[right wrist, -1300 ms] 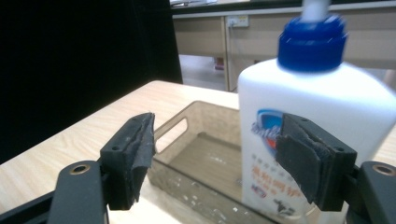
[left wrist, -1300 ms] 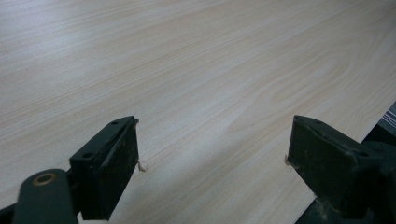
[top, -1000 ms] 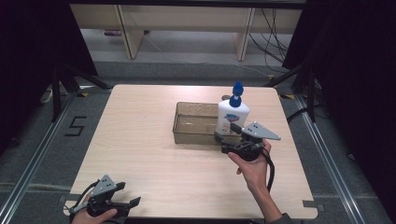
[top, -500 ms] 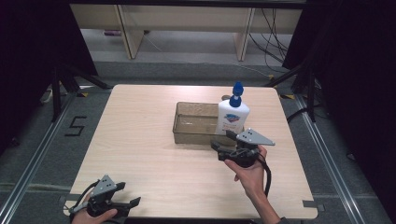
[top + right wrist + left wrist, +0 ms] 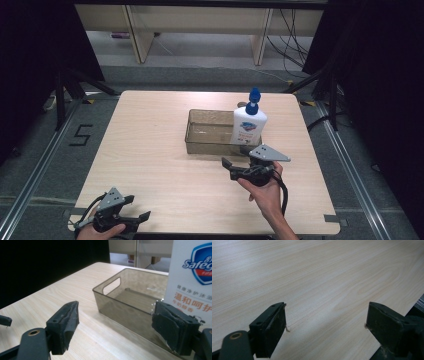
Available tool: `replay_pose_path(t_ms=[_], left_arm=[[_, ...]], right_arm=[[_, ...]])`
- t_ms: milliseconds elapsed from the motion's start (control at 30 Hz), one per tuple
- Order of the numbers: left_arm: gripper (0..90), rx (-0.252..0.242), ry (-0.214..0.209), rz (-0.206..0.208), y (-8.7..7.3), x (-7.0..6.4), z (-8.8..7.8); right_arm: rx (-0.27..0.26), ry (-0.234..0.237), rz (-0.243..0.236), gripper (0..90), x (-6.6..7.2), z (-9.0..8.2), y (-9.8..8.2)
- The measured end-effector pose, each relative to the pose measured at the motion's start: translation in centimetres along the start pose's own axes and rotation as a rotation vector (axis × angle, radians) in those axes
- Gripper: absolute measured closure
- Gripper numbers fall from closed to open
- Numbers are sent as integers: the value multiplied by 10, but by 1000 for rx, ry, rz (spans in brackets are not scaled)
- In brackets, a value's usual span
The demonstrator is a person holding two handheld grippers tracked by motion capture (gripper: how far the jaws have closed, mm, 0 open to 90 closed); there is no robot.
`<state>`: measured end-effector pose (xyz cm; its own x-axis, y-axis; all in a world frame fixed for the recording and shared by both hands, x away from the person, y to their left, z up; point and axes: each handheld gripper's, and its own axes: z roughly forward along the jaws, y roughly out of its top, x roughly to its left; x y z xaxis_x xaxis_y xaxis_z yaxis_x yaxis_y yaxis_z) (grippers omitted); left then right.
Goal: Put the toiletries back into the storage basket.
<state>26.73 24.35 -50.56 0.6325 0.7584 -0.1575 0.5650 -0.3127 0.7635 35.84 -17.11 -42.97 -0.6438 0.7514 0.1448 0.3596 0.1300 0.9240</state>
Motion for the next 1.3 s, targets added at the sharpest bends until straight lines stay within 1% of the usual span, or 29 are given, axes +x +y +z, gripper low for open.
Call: replay_pose_path(t_ms=[33,67,133,233,267,333,367,400,433,467,500,567,600,667,700,733,767,800,833,867,900,933,967,1033,1067,1100,1200,1267,1300], left_arm=[[156,-16,-2,-12,0,-1,1],[156,-1,-1,4,0,0,0],[156,-2,0,2,0,0,0],[156,-1,1,1,0,0,0],[156,0,-1,3,0,0,0],[156,0,0,3,0,0,0],[156,-4,0,2,0,0,0],[156,-3,0,6,0,1,0],[156,-3,0,5,0,1,0],[156,-4,0,5,0,1,0],[156,-2,0,5,0,0,0],[156,0,-1,4,0,0,0],[156,1,0,5,0,0,0],[156,-3,0,6,0,1,0],[156,-3,0,6,0,1,0],[156,1,1,5,0,0,0],[156,2,1,5,0,0,0],[156,1,0,5,0,0,0],[156,2,1,5,0,0,0],[156,2,1,5,0,0,0],[156,2,1,5,0,0,0],[156,2,1,5,0,0,0],[156,1,1,5,0,0,0],[156,1,1,5,0,0,0],[156,1,1,5,0,0,0],[156,1,2,-1,0,0,0],[156,1,2,1,0,0,0],[156,1,2,4,0,0,0],[156,1,2,1,0,0,0]], right_arm=[[0,-5,0,209,0,0,-1],[-7,-14,-26,204,0,0,-1],[9,8,16,203,3,-1,-3],[9,8,12,199,4,-2,-5],[-9,21,-12,198,3,-1,-6],[2,13,-1,196,5,-2,-7],[-7,9,-29,195,4,-2,-8],[-4,29,-9,192,6,-1,-9],[14,25,5,192,7,-3,-10],[16,41,0,191,7,-2,-11],[9,27,-17,190,7,-3,-11],[5,50,-5,186,8,-2,-13],[8,37,-16,181,8,-3,-13],[24,59,18,181,11,-3,-15],[34,64,9,180,11,-4,-16],[31,51,22,179,13,-5,-17],[13,50,-8,176,11,-3,-18],[19,55,-14,175,11,-4,-18],[22,73,1,173,12,-3,-19],[32,69,16,169,14,-4,-21],[37,62,-2,165,14,-5,-21],[33,65,2,164,14,-4,-21],[26,57,-22,163,13,-4,-22],[26,65,-9,159,14,-4,-23],[38,86,13,158,15,-4,-24],[43,84,31,157,17,-4,-25],[49,80,10,155,17,-6,-26],[55,95,15,156,18,-6,-27],[55,85,8,156,18,-7,-27]])
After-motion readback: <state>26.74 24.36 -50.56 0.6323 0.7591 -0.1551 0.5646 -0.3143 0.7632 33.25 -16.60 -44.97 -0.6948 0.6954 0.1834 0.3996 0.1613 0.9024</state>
